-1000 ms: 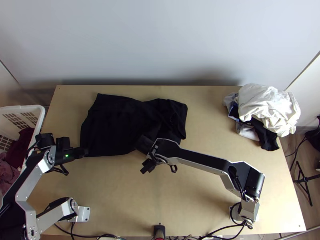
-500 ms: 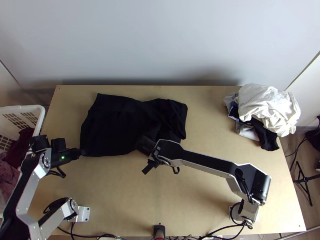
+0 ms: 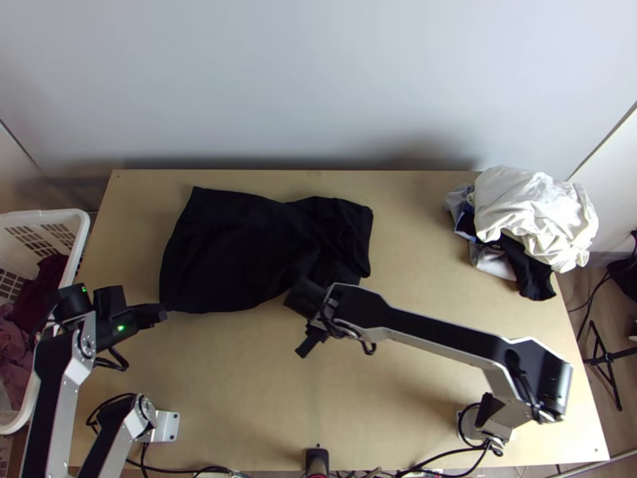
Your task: Fold the t-shirt
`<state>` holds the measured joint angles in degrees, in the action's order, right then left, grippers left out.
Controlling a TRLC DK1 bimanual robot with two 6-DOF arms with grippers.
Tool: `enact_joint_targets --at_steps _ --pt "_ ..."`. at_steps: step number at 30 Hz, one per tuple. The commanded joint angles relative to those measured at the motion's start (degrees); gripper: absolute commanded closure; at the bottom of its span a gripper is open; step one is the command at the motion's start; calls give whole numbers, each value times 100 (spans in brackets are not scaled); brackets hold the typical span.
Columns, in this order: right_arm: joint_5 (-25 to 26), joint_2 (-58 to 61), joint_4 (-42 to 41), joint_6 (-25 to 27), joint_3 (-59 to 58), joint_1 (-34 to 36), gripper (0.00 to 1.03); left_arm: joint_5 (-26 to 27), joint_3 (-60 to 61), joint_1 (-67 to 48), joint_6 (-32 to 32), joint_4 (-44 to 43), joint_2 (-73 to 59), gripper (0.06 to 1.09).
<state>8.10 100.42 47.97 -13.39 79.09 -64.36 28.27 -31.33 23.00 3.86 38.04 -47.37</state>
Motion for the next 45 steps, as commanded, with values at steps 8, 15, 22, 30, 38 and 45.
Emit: enact_joint_targets --at_steps 8,15,22,30,38,45 --pt "-555 -1429 758 284 221 697 99 1181 -734 187 -597 344 1125 105" --pt "-572 -1605 503 442 1355 1452 99 1269 -1332 204 -1071 116 519 105" --pt "-581 -1165 -446 732 1548 2226 99 1216 -1868 477 -1555 -420 -1239 105" --pt "-696 -383 -877 741 1865 2489 99 891 -2492 363 -2126 -1132 -2645 105" --pt "-889 329 -1219 732 2137 2780 99 381 -3230 -130 -2495 -1545 -3955 105" --pt "-915 522 -1457 767 1847 3105 99 -120 -3793 -560 -2715 -1818 -4825 105"
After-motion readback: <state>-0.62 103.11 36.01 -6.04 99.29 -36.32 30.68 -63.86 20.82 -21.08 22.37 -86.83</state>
